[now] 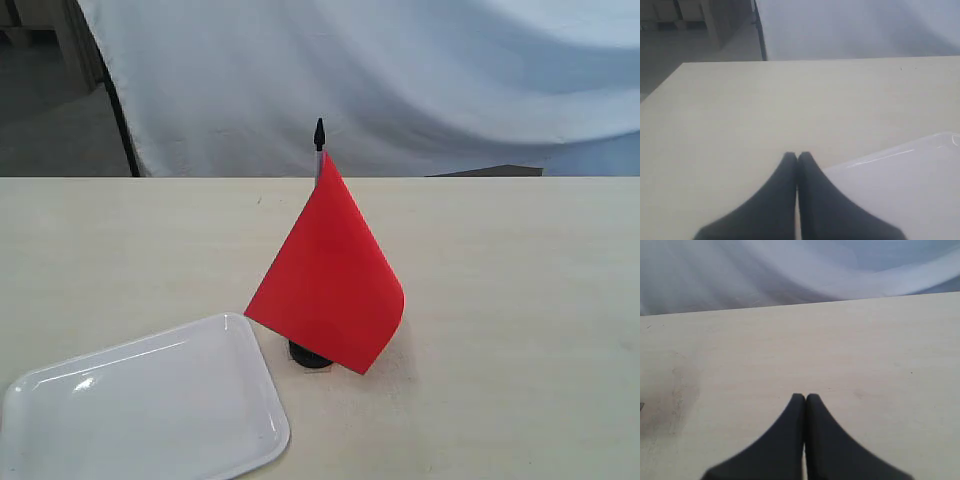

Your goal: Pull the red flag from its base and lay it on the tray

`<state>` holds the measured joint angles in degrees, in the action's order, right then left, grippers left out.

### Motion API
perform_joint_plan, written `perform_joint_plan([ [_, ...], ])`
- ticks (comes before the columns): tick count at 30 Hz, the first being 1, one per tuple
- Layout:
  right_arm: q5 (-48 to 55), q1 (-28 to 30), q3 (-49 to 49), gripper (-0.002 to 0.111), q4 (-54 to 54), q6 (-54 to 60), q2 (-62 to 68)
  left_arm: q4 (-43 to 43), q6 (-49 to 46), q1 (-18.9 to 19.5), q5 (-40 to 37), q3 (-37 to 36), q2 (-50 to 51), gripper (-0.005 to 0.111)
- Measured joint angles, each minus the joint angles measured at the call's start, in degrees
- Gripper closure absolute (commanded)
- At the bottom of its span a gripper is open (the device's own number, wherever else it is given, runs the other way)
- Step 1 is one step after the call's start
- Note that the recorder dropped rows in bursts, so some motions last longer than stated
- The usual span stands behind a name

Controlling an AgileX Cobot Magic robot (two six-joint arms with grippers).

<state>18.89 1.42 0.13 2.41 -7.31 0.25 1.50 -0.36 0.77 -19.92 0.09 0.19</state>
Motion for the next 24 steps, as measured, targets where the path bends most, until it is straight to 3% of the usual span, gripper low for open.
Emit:
perform_joint_plan([
  [8, -0.1, 0.0, 0.0, 0.108, 0.0, 0.0, 0.0, 0.0, 0.0, 0.0, 0.0, 0.0, 0.0, 0.107],
  [12, -5.6, 0.0, 0.0, 0.108, 0.0, 0.0, 0.0, 0.0, 0.0, 0.0, 0.0, 0.0, 0.0, 0.107],
  [19, -31.5, 0.0, 0.0, 0.108, 0.0, -0.8, 0.0, 0.0, 0.0, 0.0, 0.0, 0.0, 0.0, 0.107],
  [22, -45.9, 0.0, 0.0, 0.108, 0.0, -10.4, 0.0, 0.0, 0.0, 0.0, 0.0, 0.0, 0.0, 0.107],
  [24, -49.1, 0.0, 0.0, 0.108, 0.0, -17.2, 0.0, 0.0, 0.0, 0.0, 0.0, 0.0, 0.0, 0.107],
])
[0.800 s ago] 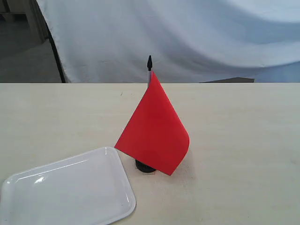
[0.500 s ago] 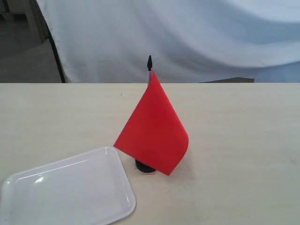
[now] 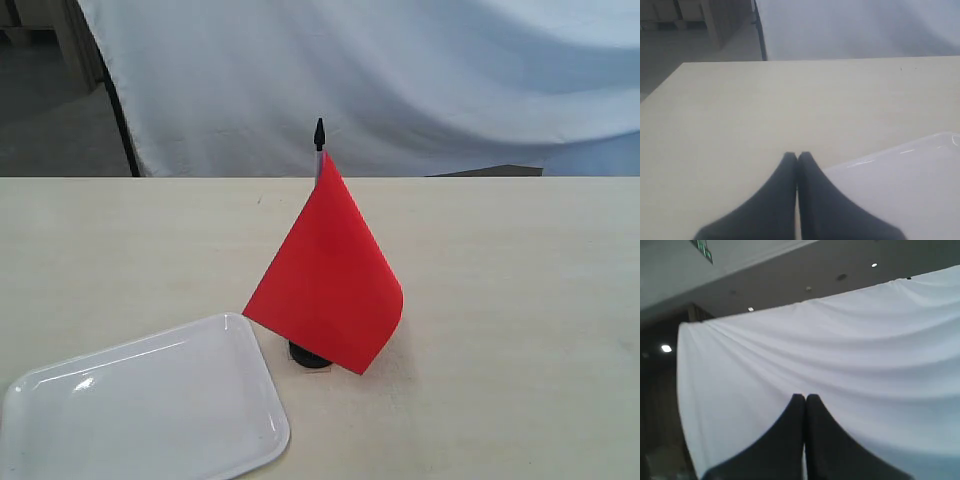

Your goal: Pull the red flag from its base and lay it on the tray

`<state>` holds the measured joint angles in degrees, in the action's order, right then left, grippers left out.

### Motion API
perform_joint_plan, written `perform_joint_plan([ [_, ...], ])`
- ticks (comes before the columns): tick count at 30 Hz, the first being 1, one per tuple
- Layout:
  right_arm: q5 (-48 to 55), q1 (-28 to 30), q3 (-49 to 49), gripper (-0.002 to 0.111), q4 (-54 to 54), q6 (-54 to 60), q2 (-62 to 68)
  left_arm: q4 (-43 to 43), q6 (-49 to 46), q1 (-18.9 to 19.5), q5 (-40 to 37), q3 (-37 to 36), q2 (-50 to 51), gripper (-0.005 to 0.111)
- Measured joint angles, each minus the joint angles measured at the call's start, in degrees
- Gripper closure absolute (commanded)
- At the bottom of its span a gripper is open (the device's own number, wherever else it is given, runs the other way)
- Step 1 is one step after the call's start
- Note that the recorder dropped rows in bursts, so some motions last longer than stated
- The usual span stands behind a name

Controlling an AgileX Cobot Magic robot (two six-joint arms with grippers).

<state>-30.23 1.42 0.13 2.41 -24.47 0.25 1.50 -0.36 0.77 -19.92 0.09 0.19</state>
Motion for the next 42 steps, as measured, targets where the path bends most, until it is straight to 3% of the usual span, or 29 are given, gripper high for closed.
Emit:
perform_joint_plan([
  [3, -1.9, 0.0, 0.0, 0.108, 0.0, -8.9, 0.0, 0.0, 0.0, 0.0, 0.0, 0.0, 0.0, 0.107],
  [7, -11.5, 0.0, 0.0, 0.108, 2.8, -10.1, 1.3, 0.0, 0.0, 0.0, 0.0, 0.0, 0.0, 0.107],
  [12, -18.2, 0.0, 1.5, 0.108, 12.5, -10.1, 11.9, 0.0, 0.0, 0.0, 0.0, 0.0, 0.0, 0.107],
  [21, -32.1, 0.0, 7.6, 0.108, 19.8, -4.3, 46.6, 0.0, 0.0, 0.0, 0.0, 0.0, 0.0, 0.107],
  [31, -39.0, 0.0, 25.3, 0.108, 43.0, -1.3, 92.5, 0.0, 0.0, 0.0, 0.0, 0.0, 0.0, 0.107],
  [37, -39.1, -0.1, 35.4, 0.108, 57.1, -3.3, 110.6, 0.0, 0.0, 0.0, 0.0, 0.0, 0.0, 0.107],
  [42, -39.1, -1.7, 41.0, 0.108, 66.0, -9.9, 116.1, 0.0, 0.0, 0.0, 0.0, 0.0, 0.0, 0.107],
])
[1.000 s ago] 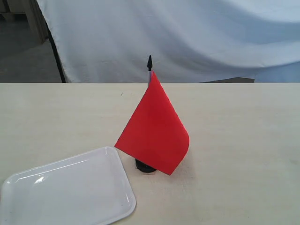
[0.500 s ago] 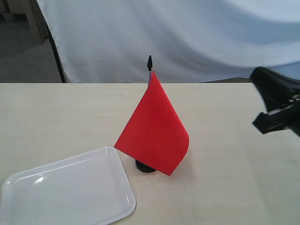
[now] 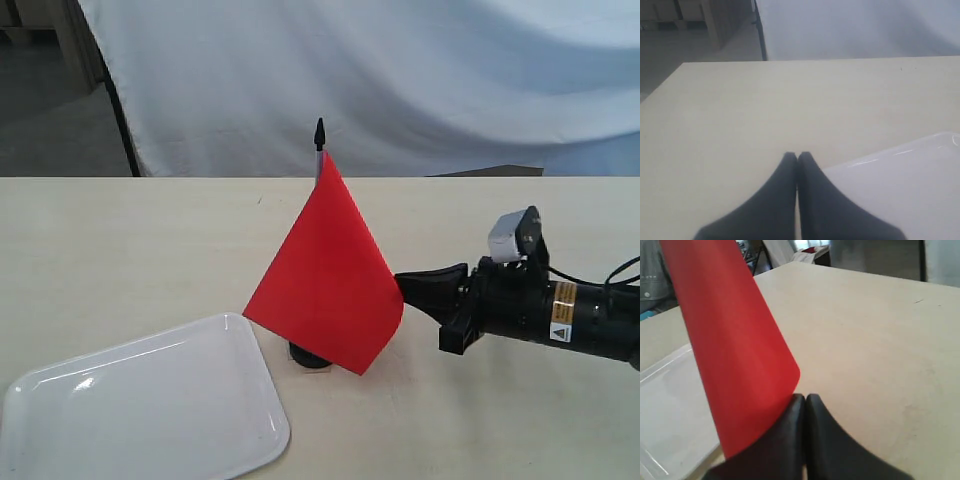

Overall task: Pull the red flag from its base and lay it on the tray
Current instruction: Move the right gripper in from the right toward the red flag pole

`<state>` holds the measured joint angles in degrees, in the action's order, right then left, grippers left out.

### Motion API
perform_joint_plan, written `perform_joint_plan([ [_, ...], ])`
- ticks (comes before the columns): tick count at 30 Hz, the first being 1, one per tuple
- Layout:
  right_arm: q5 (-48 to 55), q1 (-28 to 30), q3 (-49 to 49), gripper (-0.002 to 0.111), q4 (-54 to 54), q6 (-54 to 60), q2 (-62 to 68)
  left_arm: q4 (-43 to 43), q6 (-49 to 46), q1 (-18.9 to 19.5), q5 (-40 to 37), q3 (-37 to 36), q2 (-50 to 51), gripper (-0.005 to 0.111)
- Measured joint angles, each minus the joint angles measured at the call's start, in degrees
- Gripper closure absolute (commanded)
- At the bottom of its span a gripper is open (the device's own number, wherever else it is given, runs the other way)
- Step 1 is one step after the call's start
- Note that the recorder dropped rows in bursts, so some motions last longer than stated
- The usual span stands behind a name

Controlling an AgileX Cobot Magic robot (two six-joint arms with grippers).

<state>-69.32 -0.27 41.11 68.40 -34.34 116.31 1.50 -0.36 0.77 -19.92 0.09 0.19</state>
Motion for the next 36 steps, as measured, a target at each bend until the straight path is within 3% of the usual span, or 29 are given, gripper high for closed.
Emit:
perform_joint_plan([
  [3, 0.0, -0.7, 0.8, 0.104, 0.9, -2.3, 1.0, 0.0, 0.0, 0.0, 0.0, 0.0, 0.0, 0.107],
  [6, -0.1, -0.8, 1.0, 0.088, 1.6, -3.0, 1.2, 0.0, 0.0, 0.0, 0.0, 0.0, 0.0, 0.107],
  [11, -0.1, -0.8, 1.0, 0.031, 1.6, -3.2, 1.2, 0.0, 0.0, 0.0, 0.0, 0.0, 0.0, 0.107],
  [13, -0.2, -0.8, 1.0, 0.019, 1.6, -3.2, 1.3, 0.0, 0.0, 0.0, 0.0, 0.0, 0.0, 0.107],
  [30, 1.1, -9.9, 1.5, 0.019, -9.8, 7.2, 3.4, 0.0, 0.0, 0.0, 0.0, 0.0, 0.0, 0.107],
  [36, 7.3, -13.6, 4.6, 0.019, -11.1, 8.3, 3.4, 0.0, 0.0, 0.0, 0.0, 0.0, 0.0, 0.107],
])
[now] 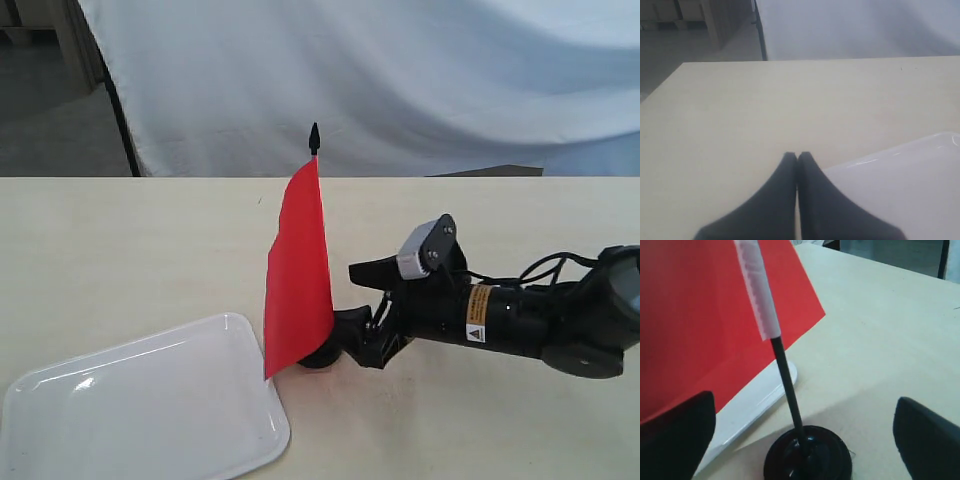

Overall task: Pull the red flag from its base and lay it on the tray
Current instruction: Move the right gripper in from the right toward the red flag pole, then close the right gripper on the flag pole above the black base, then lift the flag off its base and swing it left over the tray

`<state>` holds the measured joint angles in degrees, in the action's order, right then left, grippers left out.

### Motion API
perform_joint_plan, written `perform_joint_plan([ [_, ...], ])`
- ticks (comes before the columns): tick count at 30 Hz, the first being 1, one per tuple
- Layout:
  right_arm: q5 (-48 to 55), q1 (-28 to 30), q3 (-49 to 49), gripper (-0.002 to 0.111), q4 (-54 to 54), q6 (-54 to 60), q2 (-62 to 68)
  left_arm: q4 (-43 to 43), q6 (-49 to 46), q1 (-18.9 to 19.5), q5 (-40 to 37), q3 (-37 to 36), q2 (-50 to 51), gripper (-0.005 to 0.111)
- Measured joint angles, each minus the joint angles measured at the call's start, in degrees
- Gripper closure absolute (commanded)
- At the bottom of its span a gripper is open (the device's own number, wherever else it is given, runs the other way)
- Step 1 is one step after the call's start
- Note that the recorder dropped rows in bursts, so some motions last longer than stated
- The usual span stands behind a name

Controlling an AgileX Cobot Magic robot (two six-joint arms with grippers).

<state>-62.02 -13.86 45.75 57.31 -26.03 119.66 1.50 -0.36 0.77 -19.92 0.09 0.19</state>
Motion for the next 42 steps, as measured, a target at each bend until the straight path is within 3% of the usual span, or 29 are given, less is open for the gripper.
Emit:
perform_joint_plan([
  [3, 3.0, -1.6, 1.8, 0.024, -0.3, 0.1, 0.0, 0.0, 0.0, 0.0, 0.0, 0.0, 0.0, 0.107],
  [7, 5.2, -2.7, 3.6, 0.046, -0.8, 0.3, 0.0, 0.0, 0.0, 0.0, 0.0, 0.0, 0.0, 0.107],
  [9, 5.3, -2.9, 4.2, 0.061, -1.0, 0.3, 0.0, 0.0, 0.0, 0.0, 0.0, 0.0, 0.0, 0.107],
  [12, 5.5, -2.9, 4.5, 0.110, -2.2, 0.4, 0.0, 0.0, 0.0, 0.0, 0.0, 0.0, 0.0, 0.107],
  [27, 5.4, -3.4, 4.6, 0.109, -0.4, 1.5, -0.9, 0.0, 0.0, 0.0, 0.0, 0.0, 0.0, 0.107],
  [37, 4.7, -3.9, 2.8, 0.109, 0.7, 0.1, -12.9, 0.0, 0.0, 0.0, 0.0, 0.0, 0.0, 0.107],
  [42, 13.3, -8.7, 2.2, 0.109, 1.5, 0.3, -18.4, 0.0, 0.0, 0.0, 0.0, 0.0, 0.0, 0.107],
])
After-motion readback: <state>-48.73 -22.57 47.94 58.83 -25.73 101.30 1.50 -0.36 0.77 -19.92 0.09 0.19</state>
